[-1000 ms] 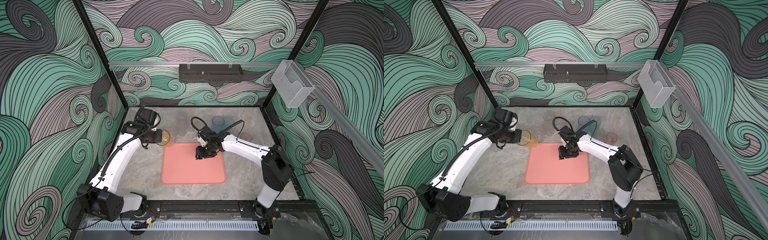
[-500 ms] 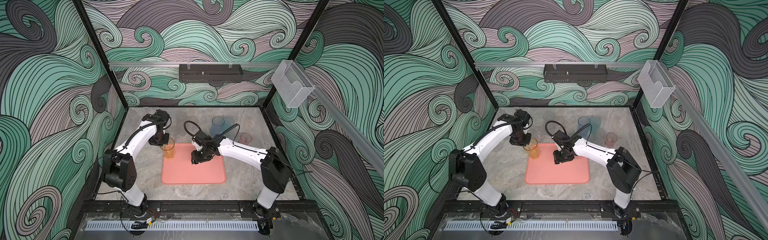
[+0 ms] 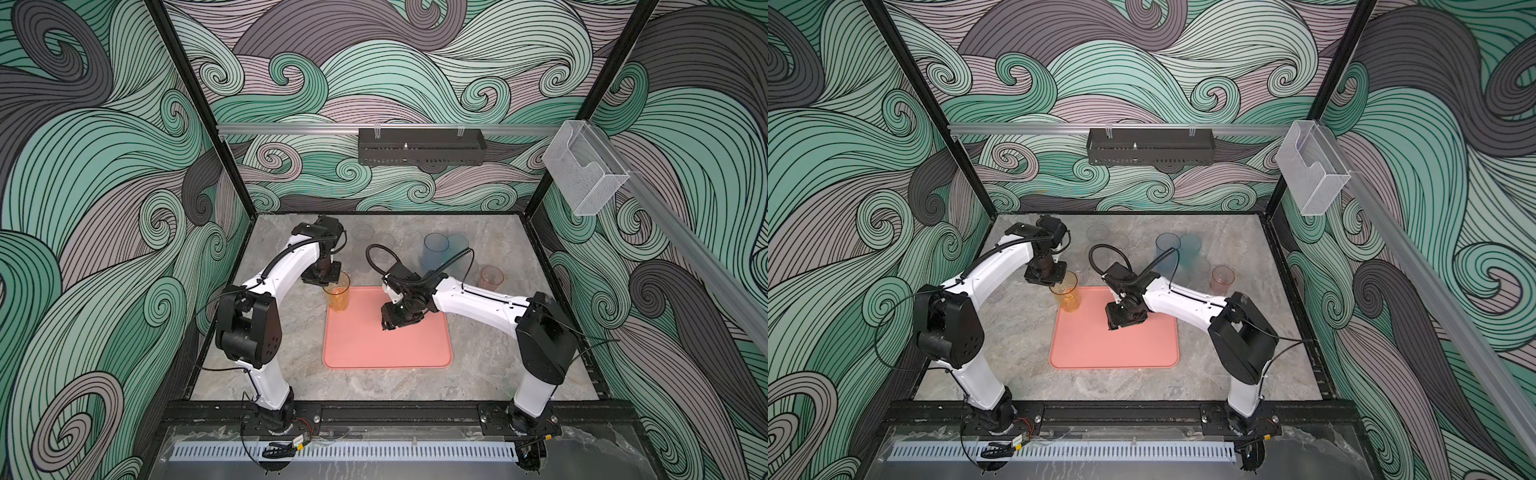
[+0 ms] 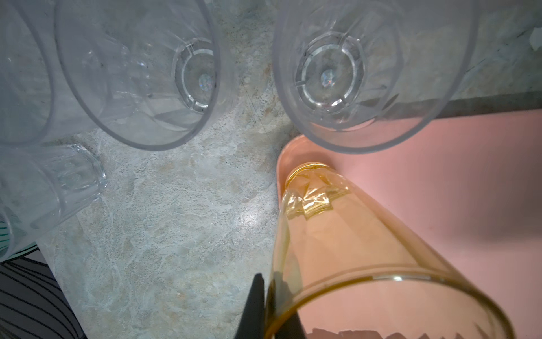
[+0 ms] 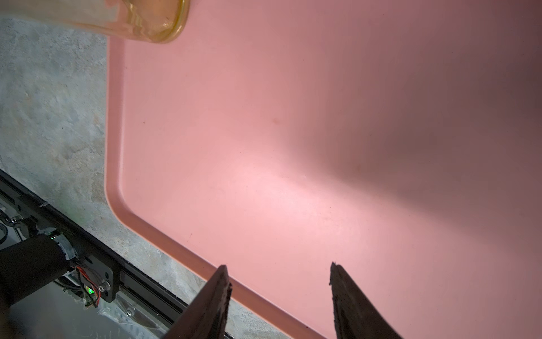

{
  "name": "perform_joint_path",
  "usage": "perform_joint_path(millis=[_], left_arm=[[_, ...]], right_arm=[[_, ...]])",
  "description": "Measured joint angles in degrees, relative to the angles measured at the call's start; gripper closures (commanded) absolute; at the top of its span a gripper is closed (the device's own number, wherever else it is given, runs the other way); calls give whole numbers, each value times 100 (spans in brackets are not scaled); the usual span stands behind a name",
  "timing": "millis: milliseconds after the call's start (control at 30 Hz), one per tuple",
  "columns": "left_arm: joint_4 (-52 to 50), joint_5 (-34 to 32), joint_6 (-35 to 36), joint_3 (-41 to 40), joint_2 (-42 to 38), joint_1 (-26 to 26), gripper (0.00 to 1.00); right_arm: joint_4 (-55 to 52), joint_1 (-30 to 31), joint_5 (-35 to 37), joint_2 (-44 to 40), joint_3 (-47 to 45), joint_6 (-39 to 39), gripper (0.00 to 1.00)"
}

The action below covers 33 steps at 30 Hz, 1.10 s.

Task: Place the glasses into the tray
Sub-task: Place the glass on the tray.

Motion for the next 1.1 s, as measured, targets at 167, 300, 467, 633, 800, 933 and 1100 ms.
perform_joint_path(millis=[167,300,467,633,800,933,1100], left_arm=[[164,-72,-22,-4,-2,0,100],[334,-101,-52,-33,-2,2,97],[396,-98,-61,-37,-2,2,91],[404,-61,-81,-50,-2,13,84],[404,-11,-90,-50,-4,70,76],[428,15,-96,-87,-98,125,73],[435,140,-98,-101,-332,232,72]], right_arm=[[4,0,0,0,0,-2,44],[4,0,-2,0,0,-2,44],[4,2,-31,0,2,-4,44],[-15,7,-63,20,28,-33,44],[-138,7,-7,61,245,-199,42],[-229,-11,-4,61,540,-297,41],[-343,-55,63,57,973,-446,38]])
